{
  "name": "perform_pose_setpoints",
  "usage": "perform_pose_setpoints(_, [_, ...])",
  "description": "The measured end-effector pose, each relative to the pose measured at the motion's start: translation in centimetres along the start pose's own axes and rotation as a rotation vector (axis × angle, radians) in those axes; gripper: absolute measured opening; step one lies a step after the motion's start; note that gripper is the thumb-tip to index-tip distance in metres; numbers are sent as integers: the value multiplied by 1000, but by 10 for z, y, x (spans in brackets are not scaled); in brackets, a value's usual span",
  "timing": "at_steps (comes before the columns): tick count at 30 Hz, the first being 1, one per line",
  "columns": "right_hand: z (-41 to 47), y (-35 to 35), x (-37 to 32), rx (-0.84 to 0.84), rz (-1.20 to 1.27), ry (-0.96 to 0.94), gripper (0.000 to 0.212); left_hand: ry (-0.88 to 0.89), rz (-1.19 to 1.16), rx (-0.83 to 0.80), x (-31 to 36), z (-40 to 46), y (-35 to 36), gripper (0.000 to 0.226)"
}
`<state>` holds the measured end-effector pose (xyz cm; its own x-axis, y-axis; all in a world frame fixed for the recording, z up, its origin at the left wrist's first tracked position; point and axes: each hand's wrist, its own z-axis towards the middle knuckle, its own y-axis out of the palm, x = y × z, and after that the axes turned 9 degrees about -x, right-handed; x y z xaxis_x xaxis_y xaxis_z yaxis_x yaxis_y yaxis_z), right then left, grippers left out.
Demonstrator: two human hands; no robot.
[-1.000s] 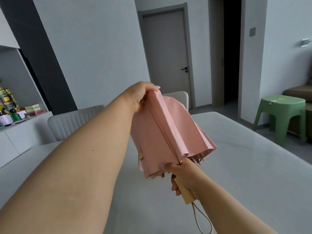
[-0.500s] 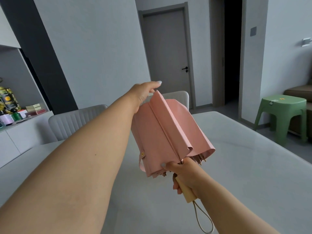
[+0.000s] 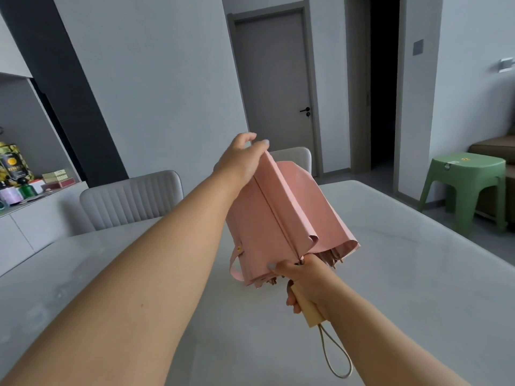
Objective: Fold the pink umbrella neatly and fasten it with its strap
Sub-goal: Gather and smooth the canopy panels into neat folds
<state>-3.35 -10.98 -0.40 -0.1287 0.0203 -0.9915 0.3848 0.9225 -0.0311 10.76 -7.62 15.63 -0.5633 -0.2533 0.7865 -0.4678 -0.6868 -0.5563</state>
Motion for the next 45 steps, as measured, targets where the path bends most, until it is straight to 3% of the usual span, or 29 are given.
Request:
perform_pose_setpoints(2, [0,0,1,2,-1,6,26,55,101,-67,-3,-7,11,56])
perform_pose_setpoints(6, [0,2,2,4,1,20,30,91,255,-133,-4,-18,21,38])
perform_pose_setpoints(8, [0,1,2,4,19,20,29,71,210,-108,-8,-20,20,32])
perform_pose_setpoints(13, [0,-2,1,-2,158,-41,20,4,61,-69,-31,-20,12,44])
perform_pose_setpoints(19, [-1,-8,2,-108,192,-87,25,27,-37,-80,-55,-22,7,45])
perform_pose_setpoints(22, [-1,-9,2,-170,218,-116,52,59,-38,-70,-62,-21,6,47])
perform_pose_setpoints(25, [0,-8,2,-163,397,-68,77,82,-13,-61,-68,-22,5,48])
perform_pose_setpoints(31, [0,-5,0,-20,348,-39,54,141,175,-24,-66,-28,13,54])
perform_pose_setpoints(36, [1,-2,-1,92,242,-24,50,-43,527,73,-48,-32,26,47])
perform_pose_setpoints(38, [3,-1,-1,122,193,-13,48,-29,592,97,-38,-39,37,50])
perform_pose_setpoints(42, [2,2,-1,133,147,-2,50,-70,544,29,-39,-41,64,66])
perform_pose_setpoints(45, [-3,5,-6,93,156,-15,45,-207,254,-17,-53,-34,68,88])
